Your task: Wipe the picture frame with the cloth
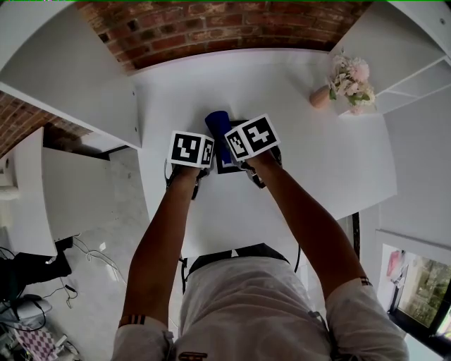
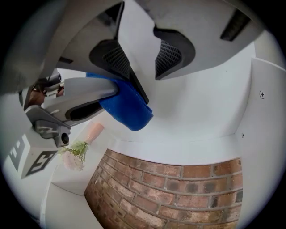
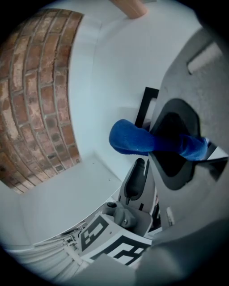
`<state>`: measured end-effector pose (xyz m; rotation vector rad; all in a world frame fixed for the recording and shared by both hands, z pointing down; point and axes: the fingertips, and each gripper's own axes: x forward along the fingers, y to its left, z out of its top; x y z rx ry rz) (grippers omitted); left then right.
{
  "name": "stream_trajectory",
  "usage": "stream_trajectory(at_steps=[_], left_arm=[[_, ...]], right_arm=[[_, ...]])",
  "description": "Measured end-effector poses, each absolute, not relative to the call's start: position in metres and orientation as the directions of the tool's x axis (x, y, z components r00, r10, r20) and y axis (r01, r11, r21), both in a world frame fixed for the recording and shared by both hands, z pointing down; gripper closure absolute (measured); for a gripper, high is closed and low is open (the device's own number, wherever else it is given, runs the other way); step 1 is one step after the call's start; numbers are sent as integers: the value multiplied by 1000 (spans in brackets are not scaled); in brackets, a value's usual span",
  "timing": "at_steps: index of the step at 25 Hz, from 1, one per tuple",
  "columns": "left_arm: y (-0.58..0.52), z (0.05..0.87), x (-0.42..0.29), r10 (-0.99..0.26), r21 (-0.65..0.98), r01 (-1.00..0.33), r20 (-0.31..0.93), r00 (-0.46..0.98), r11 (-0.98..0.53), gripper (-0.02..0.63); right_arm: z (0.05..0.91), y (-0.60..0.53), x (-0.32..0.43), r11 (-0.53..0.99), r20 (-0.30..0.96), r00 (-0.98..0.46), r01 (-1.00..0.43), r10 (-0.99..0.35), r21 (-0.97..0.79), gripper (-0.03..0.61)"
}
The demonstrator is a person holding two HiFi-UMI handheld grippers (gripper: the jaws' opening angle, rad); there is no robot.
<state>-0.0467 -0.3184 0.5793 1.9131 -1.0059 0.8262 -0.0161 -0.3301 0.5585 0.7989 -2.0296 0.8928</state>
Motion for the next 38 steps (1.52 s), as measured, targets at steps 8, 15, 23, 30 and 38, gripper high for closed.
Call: stream_trajectory(at_steps=[8,15,23,30,38], left_arm=[[-319,581,-51,-353,380,-863,798,488,-335,420],[-319,582,-51,-352,387,-859,794,496,-336,417],[-318,581,-52,-358,386,-858,790,497,-340,418],[-318,580,-52,-362,389,-857,787,500,-339,417],[-318,581,-52,-367,389,-857,784,501,-339,419]], right_arm=[[566,-338,0,539,856,-464,-792,-229,-285,509],[563,-345,35,477,866,-429,-836,-258,-272,509],[542,-328,42,468,857,-440,-837,-270,-283,508],[543,-302,-11,426,799,-567,-784,-200,-451,508],[565,-299,-8,444,839,-510,-807,-190,-390,508]])
